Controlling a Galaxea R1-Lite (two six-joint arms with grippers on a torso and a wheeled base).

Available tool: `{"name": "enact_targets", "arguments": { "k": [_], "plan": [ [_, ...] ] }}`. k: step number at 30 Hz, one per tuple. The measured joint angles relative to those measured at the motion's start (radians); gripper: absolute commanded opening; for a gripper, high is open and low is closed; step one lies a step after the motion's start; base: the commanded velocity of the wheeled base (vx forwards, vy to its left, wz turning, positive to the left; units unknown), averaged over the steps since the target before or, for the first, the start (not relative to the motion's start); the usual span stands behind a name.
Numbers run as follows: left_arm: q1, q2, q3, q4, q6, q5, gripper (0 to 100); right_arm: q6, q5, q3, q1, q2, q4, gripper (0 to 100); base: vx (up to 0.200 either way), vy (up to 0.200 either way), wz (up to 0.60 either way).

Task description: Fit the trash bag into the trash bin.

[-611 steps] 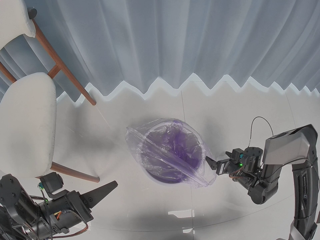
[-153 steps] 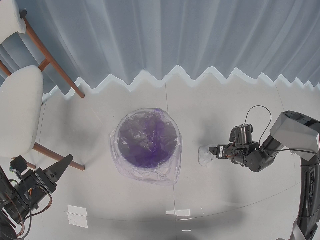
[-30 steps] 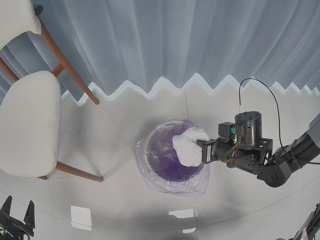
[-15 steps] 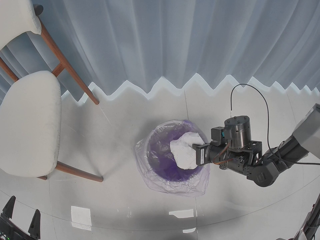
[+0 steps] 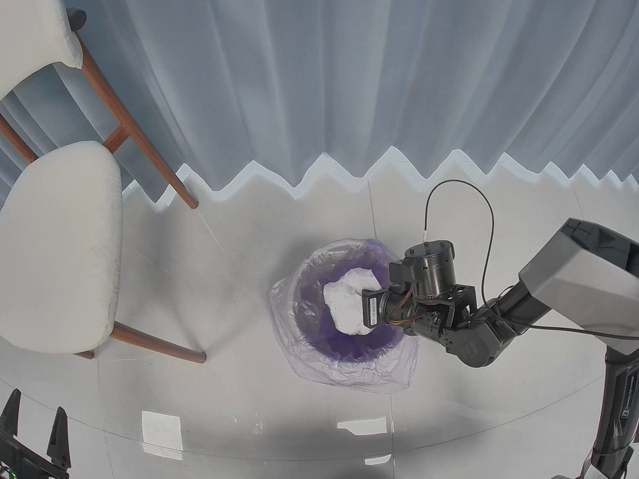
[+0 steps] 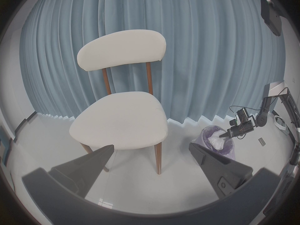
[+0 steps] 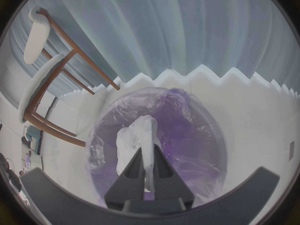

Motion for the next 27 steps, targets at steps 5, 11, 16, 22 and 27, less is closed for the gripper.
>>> {"name": "enact_targets", "arguments": {
  "k": [5, 11, 16, 22, 27],
  "plan": [
    [0.001, 0.000, 0.000, -0.001, -0.001, -0.001, 100, 0.002, -0.005, -0.027, -0.004, 0.045, 0.002, 0, 0.000, 0.000, 0.00],
    [0.001, 0.000, 0.000, -0.001, -0.001, 0.000, 100, 0.004, -0.006, -0.051, -0.004, 0.080, 0.002, 0, 0.000, 0.000, 0.00],
    [0.001, 0.000, 0.000, -0.001, -0.001, -0.001, 100, 0.014, -0.023, -0.077, -0.004, 0.103, 0.003, 0, 0.000, 0.000, 0.00],
    [0.001, 0.000, 0.000, -0.001, -0.001, 0.000, 100, 0.040, -0.037, -0.113, -0.005, 0.129, 0.005, 0, 0.000, 0.000, 0.00],
    [0.001, 0.000, 0.000, -0.001, -0.001, -0.001, 100, 0.041, -0.050, -0.132, -0.006, 0.144, 0.007, 0, 0.000, 0.000, 0.00]
  ]
}}
